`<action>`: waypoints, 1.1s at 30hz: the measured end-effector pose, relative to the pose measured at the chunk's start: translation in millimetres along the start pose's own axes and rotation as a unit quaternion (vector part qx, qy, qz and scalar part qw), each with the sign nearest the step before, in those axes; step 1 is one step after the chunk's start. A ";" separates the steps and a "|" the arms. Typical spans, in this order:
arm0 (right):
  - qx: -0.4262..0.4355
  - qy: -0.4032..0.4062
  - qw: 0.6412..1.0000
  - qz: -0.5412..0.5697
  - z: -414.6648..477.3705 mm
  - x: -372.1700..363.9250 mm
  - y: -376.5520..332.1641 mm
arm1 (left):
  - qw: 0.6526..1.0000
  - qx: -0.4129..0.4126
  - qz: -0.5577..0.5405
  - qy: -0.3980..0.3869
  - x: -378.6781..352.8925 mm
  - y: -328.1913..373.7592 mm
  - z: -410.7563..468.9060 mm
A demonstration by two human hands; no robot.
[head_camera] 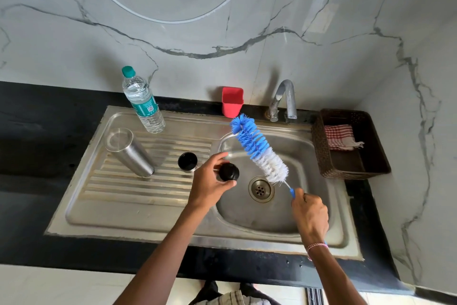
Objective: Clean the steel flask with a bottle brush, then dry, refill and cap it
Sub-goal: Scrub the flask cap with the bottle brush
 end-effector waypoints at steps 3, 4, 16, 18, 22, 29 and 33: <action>-0.006 0.015 1.000 0.022 3.6 6.1 5.2 | 0.997 -0.054 0.055 -0.019 -13.5 26.6 6.9; -0.006 0.019 0.999 0.028 5.0 8.0 6.8 | 0.996 -0.065 0.061 -0.021 -16.9 34.6 8.1; -0.013 0.002 1.000 0.025 5.6 3.4 18.8 | 0.994 -0.078 0.077 -0.009 -19.2 36.4 4.6; -0.009 -0.007 1.000 0.018 4.0 -1.1 19.1 | 0.994 -0.054 0.091 -0.010 -18.0 22.9 -0.1; -0.007 -0.018 1.000 0.008 -0.2 -9.9 18.7 | 0.992 0.006 0.122 0.037 -0.2 -13.8 -10.5; 0.004 -0.031 0.999 -0.014 -2.5 -24.3 18.7 | 0.964 0.082 0.217 0.129 74.0 -81.1 -20.8; 0.004 -0.035 0.999 -0.027 -5.1 -30.8 15.3 | 0.957 0.093 0.239 0.132 93.8 -97.1 -18.6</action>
Point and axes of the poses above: each hand's wrist, its own z-axis towards the middle knuckle, its own x-axis out of the back of the hand, y = z × x, the point moved 10 cm from there along z, towards the middle knuckle, and after that the axes turned 3 degrees about -z, right-handed, at the moved point
